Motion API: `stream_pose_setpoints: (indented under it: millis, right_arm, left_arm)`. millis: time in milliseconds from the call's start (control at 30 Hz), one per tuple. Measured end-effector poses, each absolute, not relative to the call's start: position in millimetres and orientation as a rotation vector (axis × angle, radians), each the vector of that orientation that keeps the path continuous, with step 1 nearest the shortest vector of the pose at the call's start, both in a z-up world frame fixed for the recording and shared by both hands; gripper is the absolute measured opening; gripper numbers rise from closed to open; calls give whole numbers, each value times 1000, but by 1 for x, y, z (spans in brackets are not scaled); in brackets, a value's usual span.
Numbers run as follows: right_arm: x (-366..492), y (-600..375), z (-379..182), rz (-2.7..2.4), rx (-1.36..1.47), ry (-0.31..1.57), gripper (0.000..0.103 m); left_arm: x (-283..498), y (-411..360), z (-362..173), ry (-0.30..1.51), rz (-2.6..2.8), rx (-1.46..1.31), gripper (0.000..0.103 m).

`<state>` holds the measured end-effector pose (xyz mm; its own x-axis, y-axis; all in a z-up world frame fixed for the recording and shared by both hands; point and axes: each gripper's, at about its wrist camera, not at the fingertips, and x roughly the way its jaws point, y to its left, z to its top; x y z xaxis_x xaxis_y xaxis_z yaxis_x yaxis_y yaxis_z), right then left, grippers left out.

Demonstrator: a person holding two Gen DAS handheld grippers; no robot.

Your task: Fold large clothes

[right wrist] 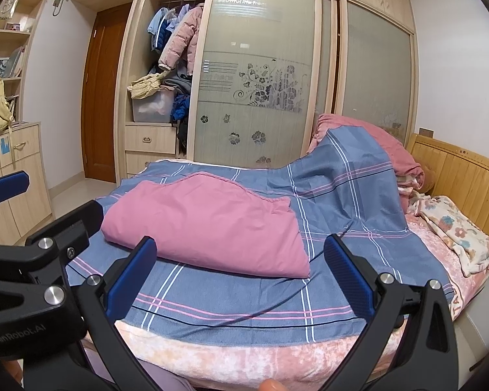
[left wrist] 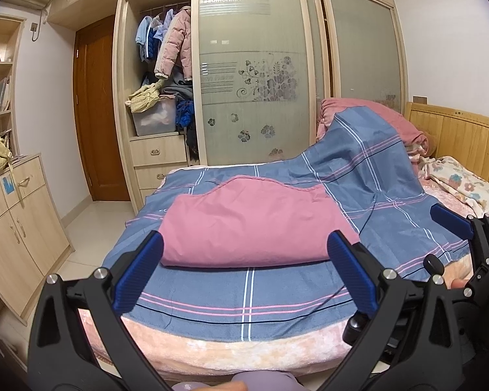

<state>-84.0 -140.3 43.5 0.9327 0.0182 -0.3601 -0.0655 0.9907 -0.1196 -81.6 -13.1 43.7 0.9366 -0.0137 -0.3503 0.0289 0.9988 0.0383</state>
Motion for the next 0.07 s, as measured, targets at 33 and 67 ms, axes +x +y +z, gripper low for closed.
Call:
stream_pose_setpoints:
  millis: [33,67]
  right_arm:
    - [-83,-141,43,42,-130,368,102]
    - [-82,-141,42,43,-130,370,102]
  left_arm:
    - [-81,-13,43,357,-21,41,101]
    - [-81,-13,43,358,-21,39,101]
